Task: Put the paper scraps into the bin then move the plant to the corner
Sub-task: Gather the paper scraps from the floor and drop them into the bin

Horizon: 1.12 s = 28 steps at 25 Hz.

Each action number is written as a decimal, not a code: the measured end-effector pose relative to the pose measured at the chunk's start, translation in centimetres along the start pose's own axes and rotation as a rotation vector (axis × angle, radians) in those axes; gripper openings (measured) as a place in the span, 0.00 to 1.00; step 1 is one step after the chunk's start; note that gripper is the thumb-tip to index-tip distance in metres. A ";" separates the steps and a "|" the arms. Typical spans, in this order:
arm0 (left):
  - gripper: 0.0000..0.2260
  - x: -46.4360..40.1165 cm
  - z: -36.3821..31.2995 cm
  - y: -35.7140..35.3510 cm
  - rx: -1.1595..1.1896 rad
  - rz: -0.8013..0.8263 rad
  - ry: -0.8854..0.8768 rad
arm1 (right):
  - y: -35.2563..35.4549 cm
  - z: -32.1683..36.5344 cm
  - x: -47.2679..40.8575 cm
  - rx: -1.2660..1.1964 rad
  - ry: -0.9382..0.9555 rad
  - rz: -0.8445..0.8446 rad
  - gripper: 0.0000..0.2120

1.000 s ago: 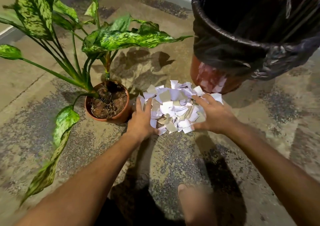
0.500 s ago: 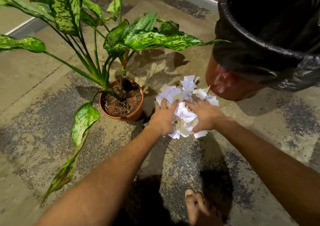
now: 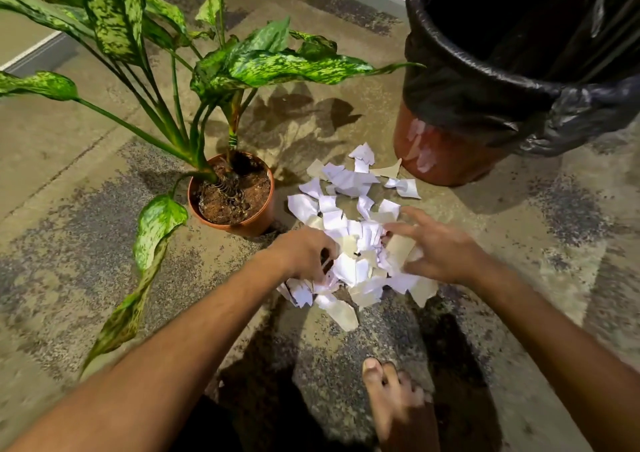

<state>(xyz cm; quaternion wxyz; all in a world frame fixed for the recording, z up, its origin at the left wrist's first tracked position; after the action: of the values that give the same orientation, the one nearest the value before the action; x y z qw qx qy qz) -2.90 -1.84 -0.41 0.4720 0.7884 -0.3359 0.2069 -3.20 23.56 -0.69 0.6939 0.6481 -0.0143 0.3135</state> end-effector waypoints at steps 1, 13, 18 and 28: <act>0.29 0.2 0.0 0.3 -0.020 -0.085 0.009 | 0.7 -0.8 0.4 -0.067 -0.022 -0.016 0.43; 0.53 0.5 -0.2 -4.0 0.355 -0.124 0.335 | -2.7 0.9 1.0 -0.012 -0.136 0.040 0.54; 0.36 0.1 -2.1 -4.5 0.328 -0.292 0.106 | -2.8 4.5 0.5 0.037 -0.015 -0.155 0.26; 0.06 0.6 -2.5 -1.7 0.342 -0.535 -0.006 | 0.4 2.0 1.6 -0.036 -0.181 -0.249 0.21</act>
<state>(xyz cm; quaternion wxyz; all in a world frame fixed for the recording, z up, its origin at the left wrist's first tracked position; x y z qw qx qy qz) -1.29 0.69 0.11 0.3694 0.9173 -0.0783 0.1265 -1.28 22.43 0.66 0.7348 0.6579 -0.0018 0.1651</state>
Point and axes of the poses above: each hand's wrist, its own x-axis away from the middle knuckle, its own y-axis out of the back of the hand, z = x × y, the point moved 1 cm from there along -x, towards the middle knuckle, and after that the axes turned 11 degrees about x, right-handed, at the moved point
